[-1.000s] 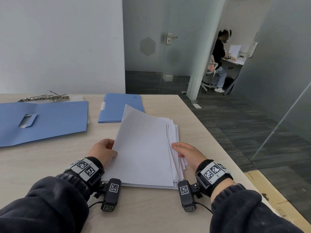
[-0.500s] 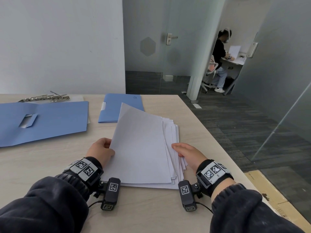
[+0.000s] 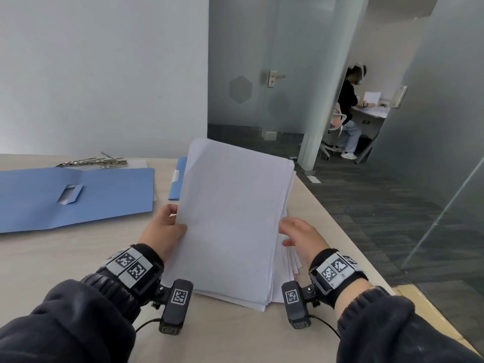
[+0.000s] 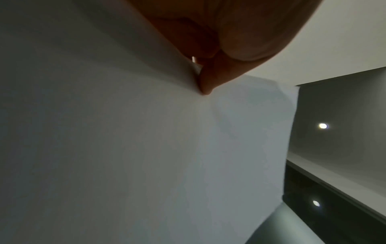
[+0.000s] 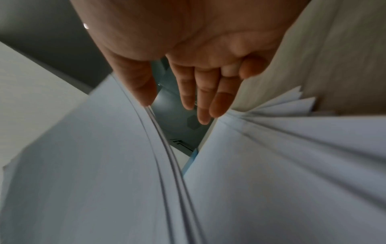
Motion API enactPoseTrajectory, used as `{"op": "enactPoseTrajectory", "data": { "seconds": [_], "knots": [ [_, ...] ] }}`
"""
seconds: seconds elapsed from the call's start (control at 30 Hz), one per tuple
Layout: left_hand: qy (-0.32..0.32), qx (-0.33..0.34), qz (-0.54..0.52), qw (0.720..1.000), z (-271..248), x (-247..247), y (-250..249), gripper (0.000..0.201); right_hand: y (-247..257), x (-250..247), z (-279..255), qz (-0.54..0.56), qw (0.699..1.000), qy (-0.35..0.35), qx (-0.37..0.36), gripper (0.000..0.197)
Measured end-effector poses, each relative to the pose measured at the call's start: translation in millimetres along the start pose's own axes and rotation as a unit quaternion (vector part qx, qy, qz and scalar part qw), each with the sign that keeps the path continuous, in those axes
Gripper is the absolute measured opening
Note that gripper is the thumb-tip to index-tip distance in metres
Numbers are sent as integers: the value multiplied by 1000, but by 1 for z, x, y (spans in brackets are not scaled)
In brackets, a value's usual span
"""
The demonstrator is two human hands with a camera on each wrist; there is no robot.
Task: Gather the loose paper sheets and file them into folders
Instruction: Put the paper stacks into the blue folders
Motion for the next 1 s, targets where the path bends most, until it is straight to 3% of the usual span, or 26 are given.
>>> {"op": "enactPoseTrajectory", "data": {
  "seconds": [0.07, 0.13, 0.2, 0.37, 0.57, 0.63, 0.73, 0.77, 0.87, 1.0],
  "knots": [
    [3, 23, -43, 999, -5, 3, -12, 32, 7, 10, -3, 119, 993, 18, -12, 33],
    [5, 44, -78, 996, -9, 9, -23, 34, 19, 20, -9, 241, 969, 44, -32, 29],
    [11, 71, -94, 993, -13, 14, -36, 34, 33, 25, -14, 279, 956, 51, -69, 27],
    [24, 131, -102, 986, -13, 15, -65, 43, 64, 19, -17, 269, 952, 17, -141, 15],
    [69, 113, -104, 986, -15, 26, -54, 41, 52, 16, -24, 236, 960, 47, -144, 18],
    [80, 117, -96, 985, -16, 30, -47, 45, 40, 17, -24, 216, 964, 48, -145, 27],
    [65, 114, -75, 988, -14, 32, -42, 38, 33, 17, -23, 206, 966, 57, -145, 58],
    [58, 111, -69, 990, -13, 32, -41, 32, 32, 16, -22, 208, 966, 61, -144, 60],
    [47, 100, -52, 992, -9, 32, -39, 24, 32, 16, -21, 217, 963, 67, -143, 37],
    [40, 82, -67, 994, -7, 34, -36, 19, 25, 20, -18, 212, 963, 71, -150, 70]
  ]
}}
Point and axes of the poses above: each hand's wrist, its own z-axis towards the middle knuckle, its own x-axis out of the palm, y = z × x, the point moved 2 cm from there along z, towards the middle knuckle, and after that the axes turned 5 degrees about z, right-handed, at the moved point
